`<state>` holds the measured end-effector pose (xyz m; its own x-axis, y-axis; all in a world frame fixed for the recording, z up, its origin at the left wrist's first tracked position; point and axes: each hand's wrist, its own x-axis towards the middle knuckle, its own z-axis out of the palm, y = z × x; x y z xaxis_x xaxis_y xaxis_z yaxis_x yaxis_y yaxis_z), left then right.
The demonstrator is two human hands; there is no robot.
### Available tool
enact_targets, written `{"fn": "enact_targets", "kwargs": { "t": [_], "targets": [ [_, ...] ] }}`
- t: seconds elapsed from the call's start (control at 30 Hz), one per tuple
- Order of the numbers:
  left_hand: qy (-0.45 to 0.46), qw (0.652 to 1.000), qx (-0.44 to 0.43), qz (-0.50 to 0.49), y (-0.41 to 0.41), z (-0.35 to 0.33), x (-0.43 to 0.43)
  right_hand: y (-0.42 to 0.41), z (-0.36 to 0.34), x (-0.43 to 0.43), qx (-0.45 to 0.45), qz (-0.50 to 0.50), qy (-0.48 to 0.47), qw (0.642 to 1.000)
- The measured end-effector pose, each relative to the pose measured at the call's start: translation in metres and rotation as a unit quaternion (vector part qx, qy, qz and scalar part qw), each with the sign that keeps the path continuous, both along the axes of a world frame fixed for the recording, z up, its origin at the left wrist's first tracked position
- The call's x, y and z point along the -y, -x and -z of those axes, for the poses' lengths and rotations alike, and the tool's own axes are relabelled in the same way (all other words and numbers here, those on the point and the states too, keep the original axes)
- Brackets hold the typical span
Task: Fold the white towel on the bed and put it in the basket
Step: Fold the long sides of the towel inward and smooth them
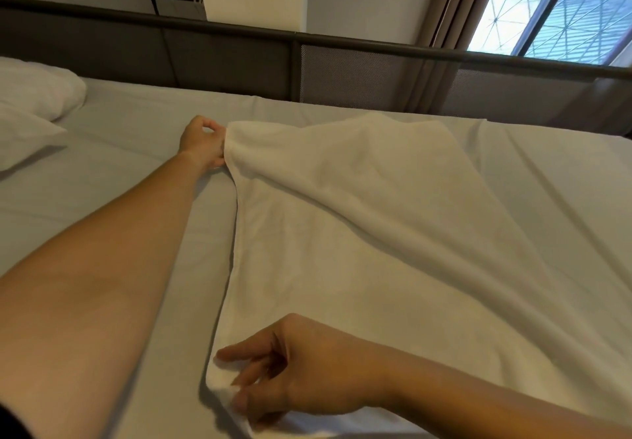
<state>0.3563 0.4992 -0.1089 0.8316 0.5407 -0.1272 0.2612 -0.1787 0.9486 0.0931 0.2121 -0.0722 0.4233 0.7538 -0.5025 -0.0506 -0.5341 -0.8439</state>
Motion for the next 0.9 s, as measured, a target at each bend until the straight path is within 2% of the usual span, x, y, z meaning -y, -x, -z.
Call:
{"fn": "enact_targets", "kwargs": {
  "t": [0.07, 0.2, 0.43, 0.67, 0.9],
  "targets": [
    [-0.011, 1.000, -0.015, -0.004, 0.003, 0.000, 0.003, 0.003, 0.000, 0.001, -0.019, -0.009, 0.002, 1.000],
    [-0.105, 0.994, -0.033, 0.012, 0.008, -0.003, 0.010, 0.005, -0.002, 0.006, -0.034, 0.006, -0.015, 0.999],
    [-0.160, 0.986, -0.005, 0.053, 0.023, -0.027, 0.051, 0.002, -0.019, 0.046, 0.034, 0.110, -0.053, 0.992],
    [-0.187, 0.975, 0.015, 0.119, 0.024, -0.052, 0.117, -0.001, -0.036, 0.109, 0.135, 0.176, -0.019, 0.975],
    [-0.216, 0.961, 0.029, 0.171, 0.022, -0.079, 0.210, 0.000, -0.050, 0.202, 0.176, 0.231, 0.030, 0.956]
  ]
}}
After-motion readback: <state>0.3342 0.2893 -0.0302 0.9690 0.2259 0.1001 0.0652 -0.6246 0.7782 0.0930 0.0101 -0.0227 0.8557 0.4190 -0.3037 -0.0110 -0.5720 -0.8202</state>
